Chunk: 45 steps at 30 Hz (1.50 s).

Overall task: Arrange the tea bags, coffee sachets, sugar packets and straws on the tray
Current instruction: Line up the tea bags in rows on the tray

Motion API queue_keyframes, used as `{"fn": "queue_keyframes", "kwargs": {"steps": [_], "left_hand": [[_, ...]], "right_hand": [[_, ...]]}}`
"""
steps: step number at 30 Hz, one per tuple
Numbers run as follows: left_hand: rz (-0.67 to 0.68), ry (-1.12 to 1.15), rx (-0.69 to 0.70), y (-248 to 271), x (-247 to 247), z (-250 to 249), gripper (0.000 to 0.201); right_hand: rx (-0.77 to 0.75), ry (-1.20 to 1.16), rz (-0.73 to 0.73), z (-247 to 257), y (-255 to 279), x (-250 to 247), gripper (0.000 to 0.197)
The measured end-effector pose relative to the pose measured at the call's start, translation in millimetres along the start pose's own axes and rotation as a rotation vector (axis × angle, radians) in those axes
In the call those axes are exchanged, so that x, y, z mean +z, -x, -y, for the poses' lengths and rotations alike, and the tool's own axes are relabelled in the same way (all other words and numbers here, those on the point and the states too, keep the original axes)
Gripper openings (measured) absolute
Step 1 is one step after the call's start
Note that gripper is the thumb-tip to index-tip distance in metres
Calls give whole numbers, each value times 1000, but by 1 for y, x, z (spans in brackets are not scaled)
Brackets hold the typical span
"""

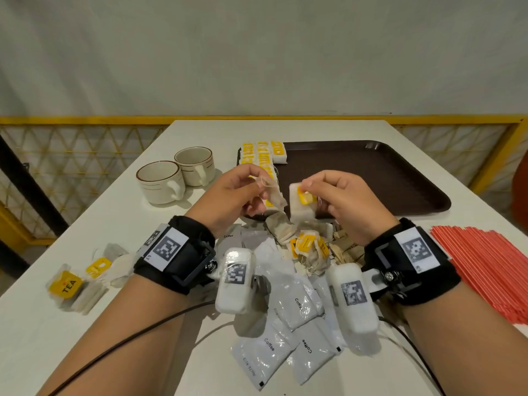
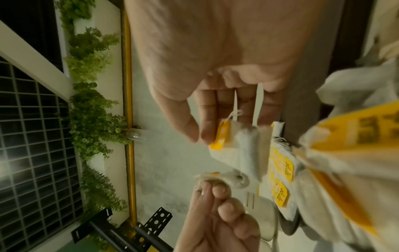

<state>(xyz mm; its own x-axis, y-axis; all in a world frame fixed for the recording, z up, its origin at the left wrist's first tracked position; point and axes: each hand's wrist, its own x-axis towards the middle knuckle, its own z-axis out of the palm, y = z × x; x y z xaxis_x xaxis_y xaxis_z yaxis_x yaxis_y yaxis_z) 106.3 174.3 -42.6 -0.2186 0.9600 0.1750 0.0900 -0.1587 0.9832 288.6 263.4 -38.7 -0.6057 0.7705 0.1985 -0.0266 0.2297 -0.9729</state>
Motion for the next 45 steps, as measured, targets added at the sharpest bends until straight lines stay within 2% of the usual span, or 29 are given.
{"fn": "queue_keyframes", "kwargs": {"steps": [3, 6, 8, 11, 14, 16, 20, 24, 26, 29, 31, 34, 37, 41, 45], "left_hand": [[-107, 99, 12, -2, 1, -3, 28], [-186, 173, 8, -3, 1, -5, 19], [-222, 133, 13, -4, 0, -3, 14], [-226, 77, 23, -6, -3, 4, 19], [-228, 93, 45, -7, -4, 6, 26], [-242, 97, 60, -7, -5, 5, 27], [-259, 58, 69, -7, -6, 3, 25], [-278, 85, 53, -7, -6, 2, 24], [-278, 82, 60, -8, -6, 2, 19], [-237, 33, 87, -7, -4, 3, 13], [-189, -10, 114, -5, -2, 1, 17], [-131, -9, 142, -2, 5, -3, 25], [-99, 38, 144, 1, 12, -5, 24], [-139, 120, 99, 3, 18, -5, 27], [-137, 146, 38, 2, 20, -4, 7]], "right_hand": [[-65, 18, 8, -4, -1, -2, 21], [-108, -9, -30, -3, -1, -2, 26], [-132, -7, -58, -3, -1, -3, 31], [-161, 7, -76, -2, -1, -6, 35], [-121, -147, 49, 5, 2, -7, 32], [-107, -151, 146, 8, 5, -7, 30], [-145, 5, 171, 8, 7, -4, 32], [-81, -108, 235, 9, 10, -1, 37], [-72, -112, 245, 10, 11, 0, 30], [-63, -82, 222, 8, 10, 1, 14], [-51, -68, 202, 8, 10, 2, 11], [-8, -105, 170, 7, 10, 5, 9], [24, -159, 89, 5, 9, 8, 13], [45, -242, 61, 5, 9, 8, 14], [46, -230, 4, 6, 8, 9, 13]]}}
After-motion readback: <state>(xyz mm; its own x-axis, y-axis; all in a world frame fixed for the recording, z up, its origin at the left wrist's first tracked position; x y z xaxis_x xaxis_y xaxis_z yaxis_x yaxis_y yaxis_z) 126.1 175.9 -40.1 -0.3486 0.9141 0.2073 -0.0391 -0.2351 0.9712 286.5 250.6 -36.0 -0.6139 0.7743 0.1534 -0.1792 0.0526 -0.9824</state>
